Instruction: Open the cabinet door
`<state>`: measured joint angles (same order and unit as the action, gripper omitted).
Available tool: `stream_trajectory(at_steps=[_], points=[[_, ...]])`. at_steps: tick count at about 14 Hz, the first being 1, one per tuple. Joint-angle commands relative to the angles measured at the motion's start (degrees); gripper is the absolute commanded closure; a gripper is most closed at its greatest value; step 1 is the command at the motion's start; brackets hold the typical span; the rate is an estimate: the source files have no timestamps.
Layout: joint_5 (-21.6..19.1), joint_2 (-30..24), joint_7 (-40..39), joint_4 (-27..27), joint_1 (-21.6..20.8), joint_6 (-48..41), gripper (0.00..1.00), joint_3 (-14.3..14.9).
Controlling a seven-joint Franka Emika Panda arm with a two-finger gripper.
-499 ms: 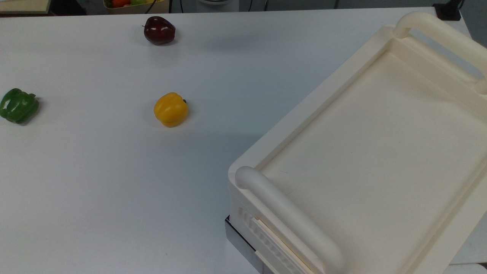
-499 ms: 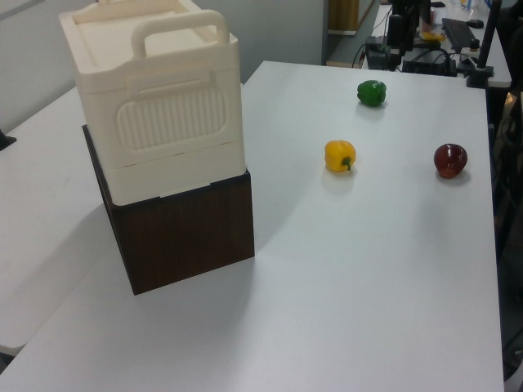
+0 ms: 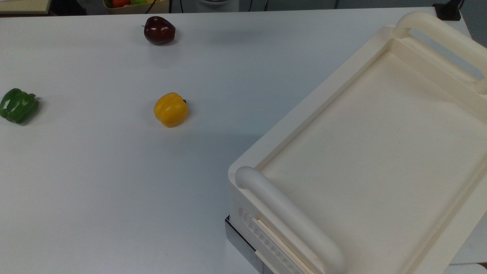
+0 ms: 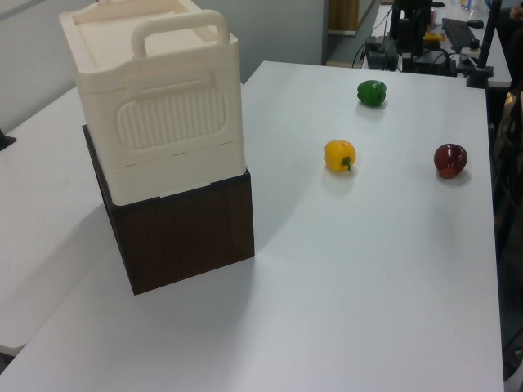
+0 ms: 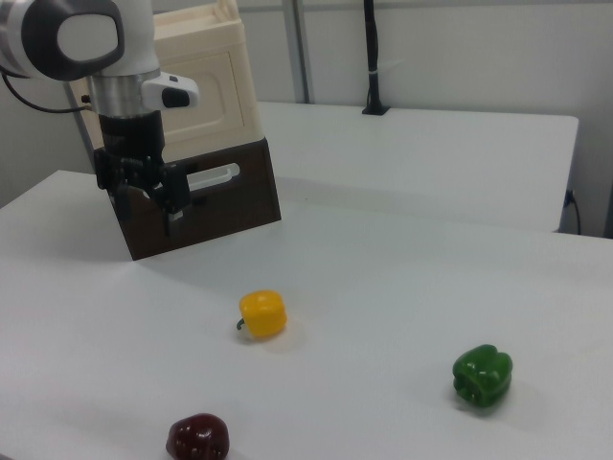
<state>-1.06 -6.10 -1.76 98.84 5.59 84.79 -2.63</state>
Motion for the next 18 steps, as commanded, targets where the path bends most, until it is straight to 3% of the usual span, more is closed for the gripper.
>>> stream_trajectory(at_steps=[1,9,12,15,18], points=[[-1.4,0.47,-1.32,-0.49,-0.31,-1.12,0.0,0.52],[-6.32,2.4,-3.07,-0.49,-0.84,5.11,0.0,0.34],[-12.11,2.76,-7.46,-0.57,-1.11,11.95,0.0,-0.36],[-13.18,3.37,-13.6,-2.4,-4.7,15.91,0.0,-0.36],[-13.09,5.91,-14.32,-6.01,-6.99,20.22,0.03,-0.36]])
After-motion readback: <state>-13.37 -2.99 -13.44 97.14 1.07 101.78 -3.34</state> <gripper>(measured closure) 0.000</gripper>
